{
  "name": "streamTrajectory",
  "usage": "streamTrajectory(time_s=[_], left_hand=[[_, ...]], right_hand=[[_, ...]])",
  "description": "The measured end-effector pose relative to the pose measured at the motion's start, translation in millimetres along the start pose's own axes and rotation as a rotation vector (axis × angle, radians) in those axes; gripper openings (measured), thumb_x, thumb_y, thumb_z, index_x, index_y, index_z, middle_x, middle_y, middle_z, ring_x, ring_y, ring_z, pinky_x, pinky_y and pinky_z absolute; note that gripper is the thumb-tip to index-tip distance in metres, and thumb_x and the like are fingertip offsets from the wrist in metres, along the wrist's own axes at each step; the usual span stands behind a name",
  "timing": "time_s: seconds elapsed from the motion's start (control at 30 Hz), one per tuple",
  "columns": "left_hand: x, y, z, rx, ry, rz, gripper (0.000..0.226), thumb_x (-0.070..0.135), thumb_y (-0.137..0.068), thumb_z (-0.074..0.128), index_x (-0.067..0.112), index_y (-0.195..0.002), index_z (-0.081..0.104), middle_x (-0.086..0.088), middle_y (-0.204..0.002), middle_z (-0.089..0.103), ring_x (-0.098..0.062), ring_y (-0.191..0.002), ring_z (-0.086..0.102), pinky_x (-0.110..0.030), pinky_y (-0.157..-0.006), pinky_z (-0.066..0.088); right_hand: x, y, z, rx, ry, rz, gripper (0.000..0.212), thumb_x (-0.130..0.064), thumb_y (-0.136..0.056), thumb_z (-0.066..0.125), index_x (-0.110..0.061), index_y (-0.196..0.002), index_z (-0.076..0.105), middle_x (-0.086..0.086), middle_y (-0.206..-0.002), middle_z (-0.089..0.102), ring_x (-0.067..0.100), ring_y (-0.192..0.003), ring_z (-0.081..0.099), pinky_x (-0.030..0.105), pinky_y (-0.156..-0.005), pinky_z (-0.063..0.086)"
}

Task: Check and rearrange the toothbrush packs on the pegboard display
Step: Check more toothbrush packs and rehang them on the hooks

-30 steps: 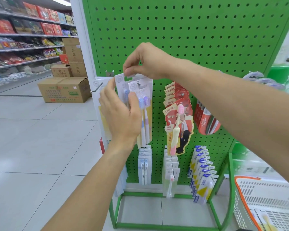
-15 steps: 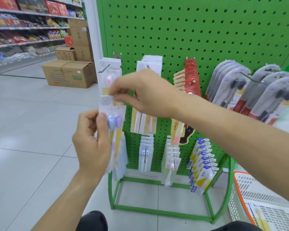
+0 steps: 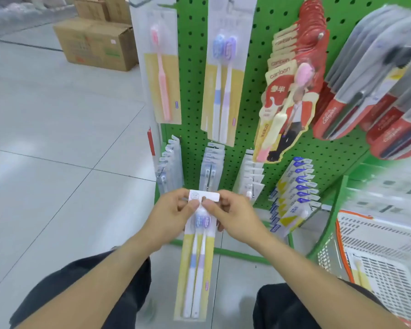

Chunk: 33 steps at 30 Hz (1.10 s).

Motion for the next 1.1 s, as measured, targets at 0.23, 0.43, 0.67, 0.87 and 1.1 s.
streamTrajectory(time_s=[0.23, 0.43, 0.67, 0.87, 1.1], left_hand=[[-19, -3, 21, -0.043, 0.229, -0.207, 0.022, 0.014, -0.103, 0.054, 0.004, -0.113, 0.071, -0.013, -0.099, 0.078, -0.030, -0.092, 0.076, -0.041, -0.082, 0.062], [-20, -7, 30, 0.061, 0.275, -0.242, 0.023, 0.013, -0.102, 0.055, -0.001, -0.105, 0.073, -0.016, -0.091, 0.078, -0.030, -0.082, 0.076, -0.036, -0.069, 0.063], [-18, -3, 31, 0.046, 0.238, -0.253, 0.024, 0.015, -0.102, 0.056, 0.001, -0.098, 0.075, -0.014, -0.084, 0.078, -0.029, -0.077, 0.075, -0.035, -0.069, 0.062], [-16, -3, 30, 0.015, 0.145, -0.223, 0.050, 0.044, -0.099, 0.057, -0.003, -0.094, 0.072, -0.020, -0.082, 0.071, -0.032, -0.075, 0.064, -0.042, -0.076, 0.055], [-10, 4, 37, -0.123, 0.122, -0.203, 0.030, 0.025, -0.105, 0.050, 0.013, -0.103, 0.077, -0.001, -0.099, 0.078, -0.019, -0.099, 0.073, -0.037, -0.101, 0.051]], right_hand=[[20, -3, -14, -0.005, -0.070, 0.083, 0.021, -0.018, -0.094, 0.070, 0.002, -0.087, 0.067, 0.018, -0.065, 0.069, 0.022, -0.046, 0.064, 0.043, -0.050, 0.056], [21, 4, -21, 0.212, 0.200, -0.102, 0.024, -0.022, -0.086, 0.078, -0.024, -0.106, 0.066, -0.004, -0.084, 0.059, 0.009, -0.070, 0.055, 0.020, -0.063, 0.046], [17, 20, -20, -0.153, 0.273, -0.271, 0.026, -0.017, -0.090, 0.072, -0.022, -0.115, 0.071, -0.004, -0.084, 0.058, 0.010, -0.074, 0.054, 0.009, -0.068, 0.039], [20, 24, -19, 0.019, 0.288, -0.330, 0.033, -0.025, -0.079, 0.083, -0.022, -0.110, 0.073, -0.013, -0.078, 0.058, 0.011, -0.067, 0.054, 0.012, -0.065, 0.040], [19, 21, -33, 0.290, 0.137, -0.263, 0.033, -0.019, -0.071, 0.091, -0.019, -0.101, 0.077, -0.007, -0.077, 0.063, 0.008, -0.065, 0.057, 0.009, -0.062, 0.040]])
Point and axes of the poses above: each hand's wrist, its own y-axis away from the middle knuckle, its own z-axis out of the palm, x = y × z, the point moved 2 cm from there along -y, towards the middle knuckle
